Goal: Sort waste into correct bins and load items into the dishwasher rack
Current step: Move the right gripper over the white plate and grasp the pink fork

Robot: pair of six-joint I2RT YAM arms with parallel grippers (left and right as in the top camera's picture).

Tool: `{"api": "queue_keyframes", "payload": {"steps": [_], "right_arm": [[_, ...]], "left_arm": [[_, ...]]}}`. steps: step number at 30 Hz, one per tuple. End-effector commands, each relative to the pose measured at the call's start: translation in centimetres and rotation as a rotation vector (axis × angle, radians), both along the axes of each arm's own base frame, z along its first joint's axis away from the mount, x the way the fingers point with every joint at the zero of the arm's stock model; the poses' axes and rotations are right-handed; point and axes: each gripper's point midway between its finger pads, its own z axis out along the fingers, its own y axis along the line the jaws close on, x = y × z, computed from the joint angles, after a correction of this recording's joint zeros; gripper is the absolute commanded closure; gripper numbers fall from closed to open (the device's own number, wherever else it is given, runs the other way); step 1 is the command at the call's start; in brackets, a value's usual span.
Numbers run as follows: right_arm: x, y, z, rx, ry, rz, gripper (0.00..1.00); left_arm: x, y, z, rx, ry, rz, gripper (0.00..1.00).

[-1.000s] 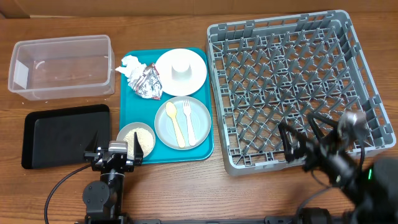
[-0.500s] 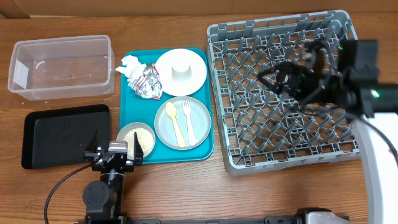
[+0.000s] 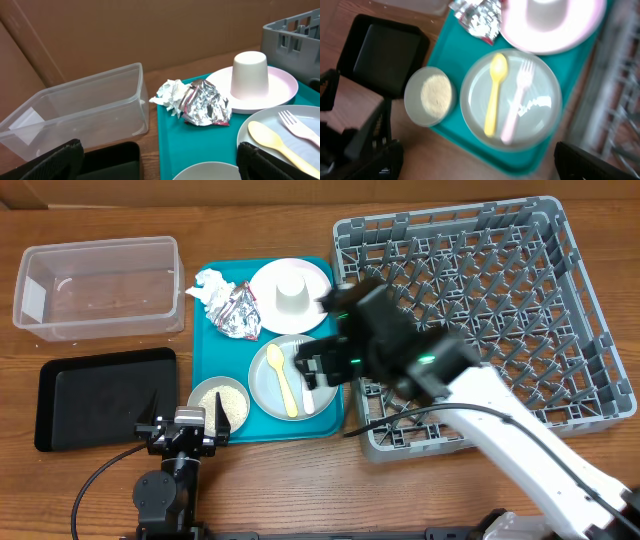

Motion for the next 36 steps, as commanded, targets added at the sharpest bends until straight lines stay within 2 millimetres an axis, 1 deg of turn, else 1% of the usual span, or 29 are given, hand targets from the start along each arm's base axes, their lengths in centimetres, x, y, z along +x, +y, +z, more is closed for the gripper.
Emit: {"api": "queue_keyframes", "payload": {"steps": [1, 2, 3, 5, 7, 10, 13, 15, 17, 21, 23, 26, 31, 32, 33, 34, 36], "right_arm": [[1.6, 1.7, -1.6, -0.066, -0.062, -0.057, 0.00], [2.0, 2.1, -2.6, -0.080, -0.053, -0.071, 0.00], [2.5, 2.0, -3.6, -0.092, -0.035, -0.112, 0.00], [3.7, 1.4, -5.9, -0.124, 0.004, -0.229, 0.07], [4.8, 0.9, -7.8, -0.131, 0.045, -0.311, 0.11], [5.8, 1.5, -9.8, -0.112, 0.086, -0.329, 0.14], [6.0, 2.1, -11.4, -0.139, 0.079, -0.273, 0.14], [5.9, 2.0, -12.8, -0.176, 0.088, -0.269, 0.18], [5.8, 1.9, -14.1, -0.203, 0.108, -0.270, 0.23], [5.2, 1.6, -17.3, -0.256, 0.172, -0.270, 0.38], [4.6, 1.6, -18.4, -0.269, 0.212, -0.256, 0.40], [4.2, 1.6, -19.6, -0.288, 0.234, -0.248, 0.40], [4.3, 1.8, -20.5, -0.291, 0.243, -0.246, 0.39], [4.2, 1.9, -20.6, -0.285, 0.247, -0.243, 0.42], [4.2, 2.1, -20.6, -0.277, 0.252, -0.238, 0.47], [4.0, 2.3, -20.6, -0.270, 0.260, -0.231, 0.49], [3.8, 2.6, -20.9, -0.266, 0.272, -0.222, 0.49]], "left_arm": [[0.0, 0.2, 0.0, 0.008, -0.002, 0.005, 0.00], [0.0, 0.2, 0.0, 0.008, -0.002, 0.005, 0.00], [0.0, 0.2, 0.0, 0.008, -0.002, 0.005, 0.00], [0.0, 0.2, 0.0, 0.008, -0.002, 0.005, 0.00], [0.0, 0.2, 0.0, 0.008, -0.002, 0.005, 0.00], [0.0, 0.2, 0.0, 0.008, -0.002, 0.005, 0.00], [0.0, 0.2, 0.0, 0.008, -0.002, 0.005, 0.00], [0.0, 0.2, 0.0, 0.008, -0.002, 0.005, 0.00], [0.0, 0.2, 0.0, 0.008, -0.002, 0.005, 0.00], [0.0, 0.2, 0.0, 0.008, -0.002, 0.005, 0.00], [0.0, 0.2, 0.0, 0.008, -0.002, 0.005, 0.00], [0.0, 0.2, 0.0, 0.008, -0.002, 0.005, 0.00], [0.0, 0.2, 0.0, 0.008, -0.002, 0.005, 0.00], [0.0, 0.2, 0.0, 0.008, -0.002, 0.005, 0.00], [0.0, 0.2, 0.0, 0.008, -0.002, 0.005, 0.00], [0.0, 0.2, 0.0, 0.008, -0.002, 0.005, 0.00], [0.0, 0.2, 0.0, 0.008, -0.002, 0.005, 0.00]]}}
